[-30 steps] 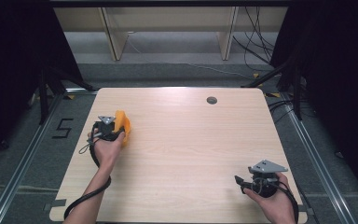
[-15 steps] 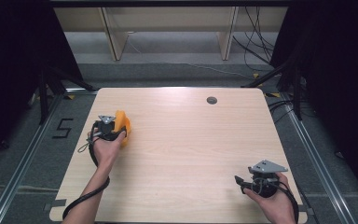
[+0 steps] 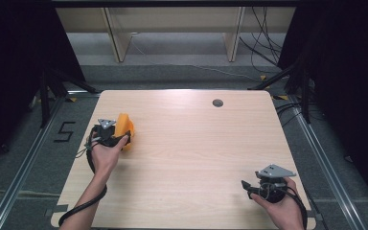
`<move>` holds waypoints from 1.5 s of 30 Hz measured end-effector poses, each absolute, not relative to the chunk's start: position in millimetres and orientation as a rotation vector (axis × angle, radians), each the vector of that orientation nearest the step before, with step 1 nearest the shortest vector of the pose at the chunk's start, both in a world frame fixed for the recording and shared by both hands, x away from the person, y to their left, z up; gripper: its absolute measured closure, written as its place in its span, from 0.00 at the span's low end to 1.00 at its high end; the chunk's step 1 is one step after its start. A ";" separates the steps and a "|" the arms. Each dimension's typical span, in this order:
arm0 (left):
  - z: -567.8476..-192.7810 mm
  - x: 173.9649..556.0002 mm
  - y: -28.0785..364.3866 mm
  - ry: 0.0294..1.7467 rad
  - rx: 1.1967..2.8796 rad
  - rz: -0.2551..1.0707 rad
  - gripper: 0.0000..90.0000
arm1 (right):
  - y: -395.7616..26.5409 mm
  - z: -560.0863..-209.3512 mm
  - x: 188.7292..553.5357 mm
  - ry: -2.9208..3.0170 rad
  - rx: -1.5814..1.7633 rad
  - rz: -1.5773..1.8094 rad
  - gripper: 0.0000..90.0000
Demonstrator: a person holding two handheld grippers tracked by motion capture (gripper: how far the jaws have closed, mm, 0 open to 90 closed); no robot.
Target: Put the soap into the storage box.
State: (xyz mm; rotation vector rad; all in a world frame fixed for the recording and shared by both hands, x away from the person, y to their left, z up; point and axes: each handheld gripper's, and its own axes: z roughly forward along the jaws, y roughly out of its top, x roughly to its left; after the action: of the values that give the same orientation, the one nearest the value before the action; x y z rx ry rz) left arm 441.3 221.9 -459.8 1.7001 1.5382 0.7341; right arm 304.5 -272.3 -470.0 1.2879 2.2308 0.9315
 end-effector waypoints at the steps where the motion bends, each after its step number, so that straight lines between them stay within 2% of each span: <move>1: -459.2 439.9 221.9 1.537 1.696 0.731 0.34 | -272.4 -470.0 304.5 2.230 1.286 0.931 0.41; 22: -446.7 382.6 251.7 1.435 1.747 0.691 0.31 | -274.5 -470.4 307.4 2.232 1.222 0.935 0.41; 24: -447.9 375.5 254.9 1.433 1.749 0.695 0.31 | -271.8 -469.6 304.3 2.220 1.297 0.933 0.41; 45: -480.6 310.6 254.0 1.290 1.858 0.616 0.31 | -271.8 -469.0 304.9 2.226 1.298 0.930 0.41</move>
State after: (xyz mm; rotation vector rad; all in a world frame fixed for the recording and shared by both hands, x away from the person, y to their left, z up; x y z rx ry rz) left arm 310.6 254.0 -480.6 1.8580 1.2896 0.6158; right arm 304.9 -271.8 -469.0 1.2981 2.2262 0.9304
